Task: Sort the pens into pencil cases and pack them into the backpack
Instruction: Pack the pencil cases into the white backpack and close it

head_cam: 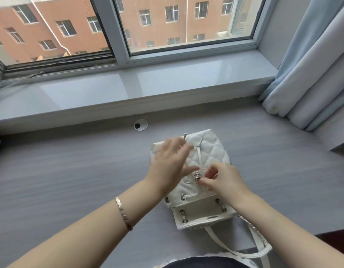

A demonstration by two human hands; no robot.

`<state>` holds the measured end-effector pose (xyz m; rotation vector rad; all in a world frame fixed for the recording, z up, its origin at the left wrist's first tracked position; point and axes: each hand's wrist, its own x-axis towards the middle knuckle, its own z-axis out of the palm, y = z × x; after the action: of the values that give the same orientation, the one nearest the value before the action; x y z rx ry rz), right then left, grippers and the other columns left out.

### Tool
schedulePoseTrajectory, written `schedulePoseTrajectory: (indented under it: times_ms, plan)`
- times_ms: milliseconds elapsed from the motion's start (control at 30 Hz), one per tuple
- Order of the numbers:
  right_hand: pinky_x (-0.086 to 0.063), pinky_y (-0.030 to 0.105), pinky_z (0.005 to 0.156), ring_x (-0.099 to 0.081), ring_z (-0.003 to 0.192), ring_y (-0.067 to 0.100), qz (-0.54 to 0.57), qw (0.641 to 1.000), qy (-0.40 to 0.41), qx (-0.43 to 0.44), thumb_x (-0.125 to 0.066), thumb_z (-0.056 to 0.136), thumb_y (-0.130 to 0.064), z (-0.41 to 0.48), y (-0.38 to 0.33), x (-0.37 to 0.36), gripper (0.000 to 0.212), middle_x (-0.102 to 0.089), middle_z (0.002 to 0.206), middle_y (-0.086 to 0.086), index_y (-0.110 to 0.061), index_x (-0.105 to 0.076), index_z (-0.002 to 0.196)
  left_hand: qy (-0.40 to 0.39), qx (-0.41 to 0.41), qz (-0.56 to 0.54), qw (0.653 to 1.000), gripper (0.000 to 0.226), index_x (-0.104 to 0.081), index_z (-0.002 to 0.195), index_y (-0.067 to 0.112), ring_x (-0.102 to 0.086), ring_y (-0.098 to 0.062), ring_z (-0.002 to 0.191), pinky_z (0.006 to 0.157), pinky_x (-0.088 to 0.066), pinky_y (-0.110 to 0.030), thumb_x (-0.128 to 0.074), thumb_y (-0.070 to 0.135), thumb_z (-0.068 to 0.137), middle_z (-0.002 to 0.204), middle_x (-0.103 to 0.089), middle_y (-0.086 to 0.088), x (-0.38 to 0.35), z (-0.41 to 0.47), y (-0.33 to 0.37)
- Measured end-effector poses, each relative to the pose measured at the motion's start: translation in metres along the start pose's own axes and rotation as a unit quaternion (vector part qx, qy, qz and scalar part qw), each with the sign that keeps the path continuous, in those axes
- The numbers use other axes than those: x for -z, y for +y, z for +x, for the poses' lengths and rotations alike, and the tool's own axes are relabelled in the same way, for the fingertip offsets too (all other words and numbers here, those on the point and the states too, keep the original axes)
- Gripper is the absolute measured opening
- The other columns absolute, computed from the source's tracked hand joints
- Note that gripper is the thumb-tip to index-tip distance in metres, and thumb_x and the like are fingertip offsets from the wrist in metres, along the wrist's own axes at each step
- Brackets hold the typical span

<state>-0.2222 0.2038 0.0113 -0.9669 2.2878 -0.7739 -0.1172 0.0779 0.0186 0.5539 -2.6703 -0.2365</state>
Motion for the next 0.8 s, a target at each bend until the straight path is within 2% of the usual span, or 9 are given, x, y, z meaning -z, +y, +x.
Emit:
schedulePoseTrajectory:
  times_ms: [100,167,267,400,500,567,634,734,801]
  plan:
    - [-0.032,0.028,0.058,-0.049,0.074,0.014,-0.084,0.996,0.032,0.005,-0.073,0.073,-0.033,0.003,-0.001,0.002,0.029,-0.047,0.064,-0.012,-0.024,-0.047,0.063,-0.154,-0.060,-0.040,0.985,0.039,-0.060,0.076,0.012,-0.060,-0.025,0.072,0.062,-0.049,-0.029,-0.052,0.050,0.068,0.076,-0.063,-0.003,-0.013,-0.012,0.008]
    - [-0.029,0.027,0.052,-0.049,0.072,0.014,-0.093,0.995,0.030,-0.004,-0.071,0.073,-0.037,0.005,0.002,0.003,0.036,-0.047,0.062,-0.012,-0.025,-0.040,0.059,-0.204,-0.004,-0.103,0.973,0.033,-0.061,0.083,0.006,-0.057,-0.029,0.080,0.067,-0.050,-0.036,-0.064,0.036,0.069,0.084,-0.064,-0.010,-0.017,-0.012,0.012]
    - [-0.034,0.027,0.055,-0.052,0.071,0.013,-0.118,0.993,-0.002,0.007,-0.069,0.075,-0.040,0.008,0.008,0.004,0.035,-0.049,0.060,-0.012,-0.028,-0.043,0.056,-0.225,0.105,-0.157,0.956,0.031,-0.060,0.094,0.006,-0.052,-0.025,0.091,0.073,-0.038,-0.030,-0.072,0.021,0.069,0.095,-0.062,-0.010,-0.016,-0.004,0.015]
    - [-0.042,0.020,0.066,-0.054,0.071,0.005,-0.063,0.977,-0.191,0.076,-0.073,0.065,-0.052,-0.008,0.003,0.028,0.029,-0.058,0.070,-0.011,-0.026,-0.060,0.066,-0.250,0.146,-0.213,0.933,0.027,-0.061,0.092,0.008,-0.048,-0.016,0.080,0.062,-0.034,-0.024,-0.071,0.012,0.068,0.085,-0.054,-0.001,-0.012,0.004,0.012]
    - [-0.039,0.013,0.071,-0.052,0.087,0.005,-0.224,0.903,-0.331,0.157,-0.078,0.061,-0.047,-0.024,0.003,0.033,0.042,-0.060,0.093,-0.011,-0.025,-0.064,0.093,-0.265,0.161,-0.231,0.922,0.023,-0.063,0.093,0.008,-0.048,-0.013,0.078,0.055,-0.035,-0.010,-0.069,0.008,0.071,0.084,-0.055,0.001,-0.010,0.006,0.011]
    - [-0.040,0.022,0.072,-0.057,0.096,0.012,-0.296,0.882,-0.304,0.203,-0.072,0.070,-0.030,-0.024,0.007,0.024,0.028,-0.065,0.099,-0.007,-0.024,-0.064,0.097,-0.273,0.167,-0.242,0.916,0.022,-0.065,0.094,0.009,-0.051,-0.012,0.078,0.057,-0.036,-0.005,-0.068,0.007,0.072,0.085,-0.058,0.002,-0.008,0.007,0.011]
    - [-0.035,0.027,0.067,-0.059,0.097,0.019,-0.292,0.902,-0.236,0.213,-0.064,0.076,-0.023,-0.017,0.006,0.023,0.016,-0.067,0.098,0.000,-0.017,-0.065,0.090,-0.284,0.178,-0.257,0.906,0.020,-0.066,0.094,0.011,-0.055,-0.011,0.081,0.065,-0.041,-0.008,-0.068,0.008,0.075,0.087,-0.062,0.001,-0.008,0.008,0.009]
    - [-0.031,0.026,0.066,-0.057,0.096,0.019,-0.239,0.941,-0.123,0.208,-0.066,0.078,-0.030,-0.004,0.001,0.029,0.021,-0.068,0.099,0.001,-0.016,-0.066,0.093,-0.302,0.211,-0.280,0.887,0.015,-0.067,0.090,0.015,-0.058,-0.011,0.083,0.078,-0.048,-0.025,-0.065,0.024,0.078,0.087,-0.066,0.002,-0.004,0.008,0.008]
    - [-0.035,0.027,0.067,-0.058,0.088,0.016,-0.168,0.963,-0.088,0.194,-0.071,0.074,-0.028,0.002,-0.003,0.029,0.021,-0.070,0.092,0.000,-0.022,-0.069,0.094,-0.315,0.231,-0.307,0.868,0.037,-0.066,0.085,0.011,-0.054,-0.011,0.077,0.072,-0.044,-0.027,-0.057,0.045,0.077,0.080,-0.060,0.004,0.001,0.009,0.008]
